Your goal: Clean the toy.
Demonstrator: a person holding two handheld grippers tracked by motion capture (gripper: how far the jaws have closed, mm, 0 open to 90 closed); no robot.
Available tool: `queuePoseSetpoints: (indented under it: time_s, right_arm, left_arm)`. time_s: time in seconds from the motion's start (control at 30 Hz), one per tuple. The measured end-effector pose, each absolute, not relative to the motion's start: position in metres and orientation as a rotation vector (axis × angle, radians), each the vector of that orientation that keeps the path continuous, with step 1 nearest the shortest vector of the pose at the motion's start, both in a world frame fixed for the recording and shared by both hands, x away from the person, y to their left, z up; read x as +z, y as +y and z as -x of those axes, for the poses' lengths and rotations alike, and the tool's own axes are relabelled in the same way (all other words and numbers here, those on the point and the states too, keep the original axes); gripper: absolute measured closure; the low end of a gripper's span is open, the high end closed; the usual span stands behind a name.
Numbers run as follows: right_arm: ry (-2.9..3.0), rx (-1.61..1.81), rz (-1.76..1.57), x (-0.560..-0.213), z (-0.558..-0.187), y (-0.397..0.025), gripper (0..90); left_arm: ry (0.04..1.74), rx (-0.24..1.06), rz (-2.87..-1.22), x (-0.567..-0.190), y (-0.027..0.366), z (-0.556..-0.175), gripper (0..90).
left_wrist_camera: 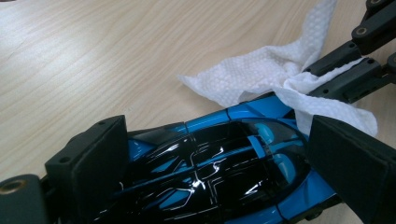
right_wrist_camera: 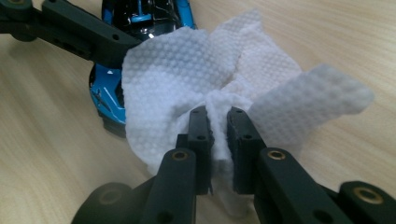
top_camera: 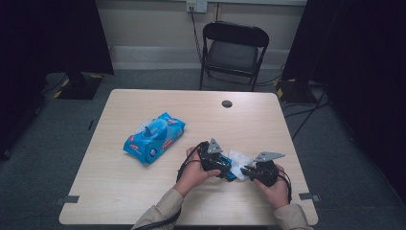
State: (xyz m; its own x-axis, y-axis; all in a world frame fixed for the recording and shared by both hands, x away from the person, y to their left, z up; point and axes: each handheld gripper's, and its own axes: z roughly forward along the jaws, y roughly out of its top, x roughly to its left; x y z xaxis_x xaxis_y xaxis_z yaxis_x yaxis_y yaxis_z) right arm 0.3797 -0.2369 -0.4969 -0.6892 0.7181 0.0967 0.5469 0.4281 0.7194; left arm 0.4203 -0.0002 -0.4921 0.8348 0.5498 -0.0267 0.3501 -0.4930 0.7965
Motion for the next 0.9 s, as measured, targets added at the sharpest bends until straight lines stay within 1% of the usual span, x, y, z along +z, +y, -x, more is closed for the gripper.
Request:
queuePoseSetpoints:
  time_s: [0.2,0.3,0.43,0.47,0.6,0.9]
  right_arm:
    - [2.494,1.123,-1.110,-0.496,-0.376,-0.236,84.7]
    - [2.518,1.131,-1.115,-0.495,-0.373,-0.237,85.4]
    - [2.548,1.133,-1.102,-0.494,-0.368,-0.236,85.6]
    - [2.554,1.134,-1.098,-0.494,-0.367,-0.236,85.7]
    - [2.575,1.126,-1.090,-0.493,-0.363,-0.231,85.7]
    - [2.613,1.138,-1.074,-0.493,-0.359,-0.225,86.1]
  left_arm:
    - [0.649,0.295,-2.146,-0.491,-0.003,-0.419,6.3]
    - [0.660,0.286,-2.137,-0.491,-0.001,-0.420,9.0]
    - [0.689,0.268,-2.097,-0.491,0.004,-0.422,15.7]
    - [0.684,0.271,-2.095,-0.491,0.004,-0.422,16.3]
    - [0.708,0.285,-2.099,-0.490,0.001,-0.420,15.9]
    - [0.693,0.281,-2.115,-0.490,0.001,-0.421,14.7]
